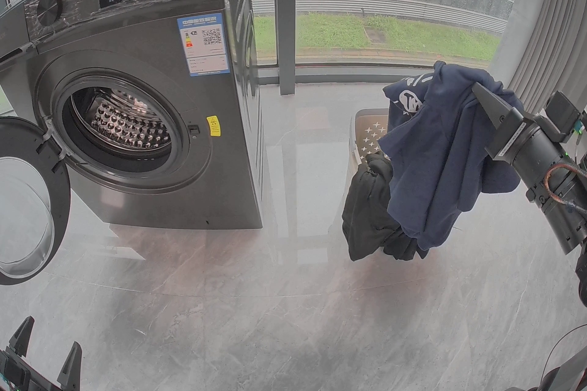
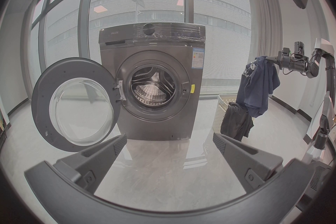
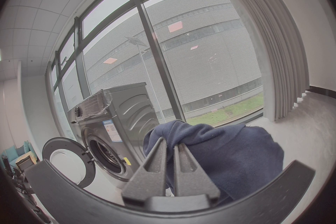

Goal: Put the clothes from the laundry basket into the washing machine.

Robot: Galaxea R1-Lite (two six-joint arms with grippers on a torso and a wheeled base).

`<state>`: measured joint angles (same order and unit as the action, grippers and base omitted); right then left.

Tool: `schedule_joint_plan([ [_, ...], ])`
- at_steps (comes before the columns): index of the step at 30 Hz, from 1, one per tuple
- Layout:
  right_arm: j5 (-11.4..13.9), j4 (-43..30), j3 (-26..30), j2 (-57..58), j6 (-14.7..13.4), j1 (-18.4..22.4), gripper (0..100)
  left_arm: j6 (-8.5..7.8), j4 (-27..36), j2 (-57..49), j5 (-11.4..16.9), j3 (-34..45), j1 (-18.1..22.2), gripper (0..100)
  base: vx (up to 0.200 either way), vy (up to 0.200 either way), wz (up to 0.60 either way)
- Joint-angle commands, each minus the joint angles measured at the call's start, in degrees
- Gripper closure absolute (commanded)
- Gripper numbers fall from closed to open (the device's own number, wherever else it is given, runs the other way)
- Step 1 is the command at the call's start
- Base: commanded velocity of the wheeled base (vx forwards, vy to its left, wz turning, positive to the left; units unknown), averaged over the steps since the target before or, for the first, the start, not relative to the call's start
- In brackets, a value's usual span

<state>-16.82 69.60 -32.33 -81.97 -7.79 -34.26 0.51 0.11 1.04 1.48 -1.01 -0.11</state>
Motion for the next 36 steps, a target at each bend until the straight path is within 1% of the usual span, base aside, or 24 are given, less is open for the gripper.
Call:
schedule_joint_plan([
  [1,0.3,0.0,0.2,0.0,0.1,-0.3,100,0.02,0.0,-1.0,0.0,0.9,0.0,0,0.0,0.2,0.0],
  [13,0.5,0.0,2.0,-0.5,0.0,-1.8,100,0.02,0.0,-1.0,-0.1,0.9,0.0,0,0.0,0.2,0.0],
  [27,0.6,0.0,2.0,-0.5,-0.1,-2.2,100,0.02,0.0,-1.0,-0.1,0.9,0.0,0,0.0,0.2,0.0],
  [32,1.2,1.3,1.7,-0.5,0.0,-2.6,100,0.02,0.0,-1.0,-0.1,0.9,0.0,0,0.0,0.2,0.0],
  [36,1.3,1.9,1.8,-0.6,-0.1,-2.7,100,0.02,0.0,-1.0,-0.1,0.9,0.0,0,0.0,0.0,0.0],
])
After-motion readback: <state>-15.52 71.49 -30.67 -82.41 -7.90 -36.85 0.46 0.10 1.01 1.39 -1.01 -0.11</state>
